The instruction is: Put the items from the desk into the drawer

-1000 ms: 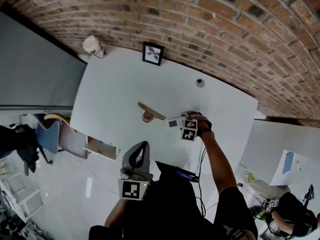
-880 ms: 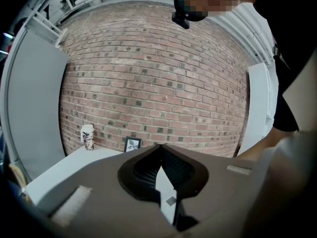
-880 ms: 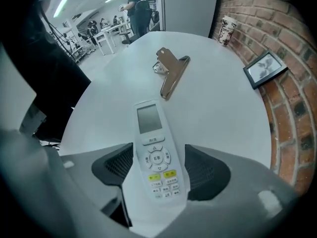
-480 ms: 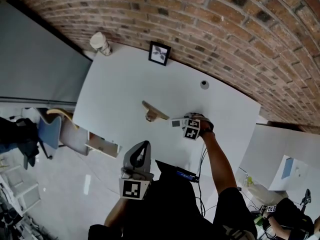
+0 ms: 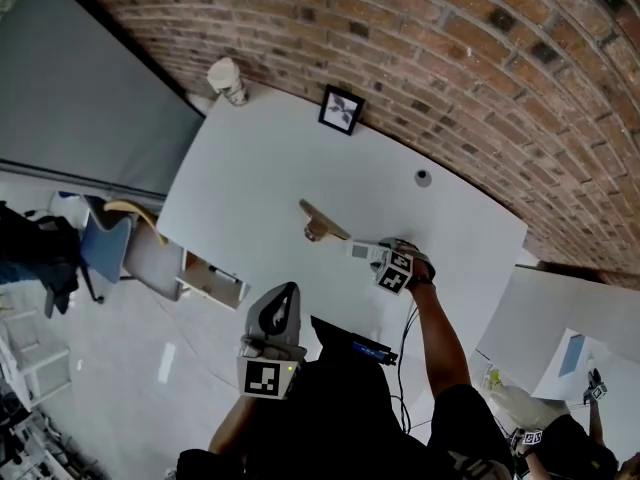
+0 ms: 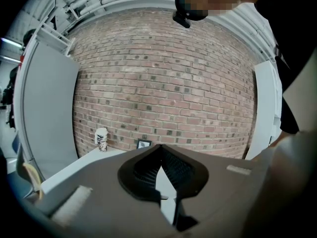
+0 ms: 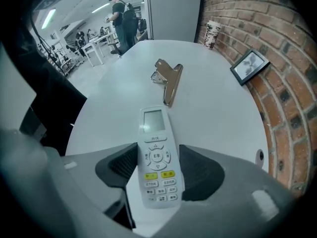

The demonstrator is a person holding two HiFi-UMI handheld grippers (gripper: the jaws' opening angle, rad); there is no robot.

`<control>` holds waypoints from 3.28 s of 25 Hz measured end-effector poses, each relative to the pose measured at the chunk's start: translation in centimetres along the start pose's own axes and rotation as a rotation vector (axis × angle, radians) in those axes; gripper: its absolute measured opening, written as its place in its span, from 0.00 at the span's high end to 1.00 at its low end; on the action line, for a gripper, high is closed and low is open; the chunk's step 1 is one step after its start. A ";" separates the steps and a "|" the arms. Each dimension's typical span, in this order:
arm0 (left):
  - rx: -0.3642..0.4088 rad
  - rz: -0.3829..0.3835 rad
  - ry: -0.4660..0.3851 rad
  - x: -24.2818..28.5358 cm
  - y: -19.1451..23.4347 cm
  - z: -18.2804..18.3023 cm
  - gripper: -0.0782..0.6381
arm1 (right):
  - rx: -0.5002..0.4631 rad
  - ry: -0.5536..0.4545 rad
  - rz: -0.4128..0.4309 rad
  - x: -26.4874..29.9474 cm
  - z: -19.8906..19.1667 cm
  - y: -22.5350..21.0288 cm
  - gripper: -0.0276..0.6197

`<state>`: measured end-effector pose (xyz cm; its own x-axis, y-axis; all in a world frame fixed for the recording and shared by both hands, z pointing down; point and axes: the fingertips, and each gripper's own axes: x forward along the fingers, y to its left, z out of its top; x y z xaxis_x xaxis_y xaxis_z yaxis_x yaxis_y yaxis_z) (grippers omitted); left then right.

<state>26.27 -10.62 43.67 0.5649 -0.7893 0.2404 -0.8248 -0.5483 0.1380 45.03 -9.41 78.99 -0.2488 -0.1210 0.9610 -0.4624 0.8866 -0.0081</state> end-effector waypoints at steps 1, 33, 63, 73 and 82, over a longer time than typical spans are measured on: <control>-0.003 0.012 -0.004 -0.4 0.3 0.1 0.86 | 0.007 -0.005 -0.003 -0.2 0.2 0.3 0.55; -0.105 0.459 -0.195 -27.8 16.8 -1.3 0.86 | -0.196 -0.072 -0.052 -1.5 20.1 14.6 0.55; -0.220 0.672 -0.216 -40.4 30.3 -7.6 0.86 | 0.122 -0.226 0.118 11.5 43.8 28.4 0.55; -0.279 0.725 -0.159 -35.9 36.6 -11.8 0.86 | 0.285 -0.172 0.147 21.3 44.6 26.6 0.55; -0.323 0.720 -0.125 -32.0 39.6 -17.7 0.86 | 0.398 -0.112 0.153 29.3 42.4 25.4 0.55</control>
<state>-24.86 -2.17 58.41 -0.1265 -0.9546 0.2696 -0.9429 0.2002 0.2662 -10.13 -9.40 95.23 -0.4204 -0.0682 0.9048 -0.6995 0.6595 -0.2753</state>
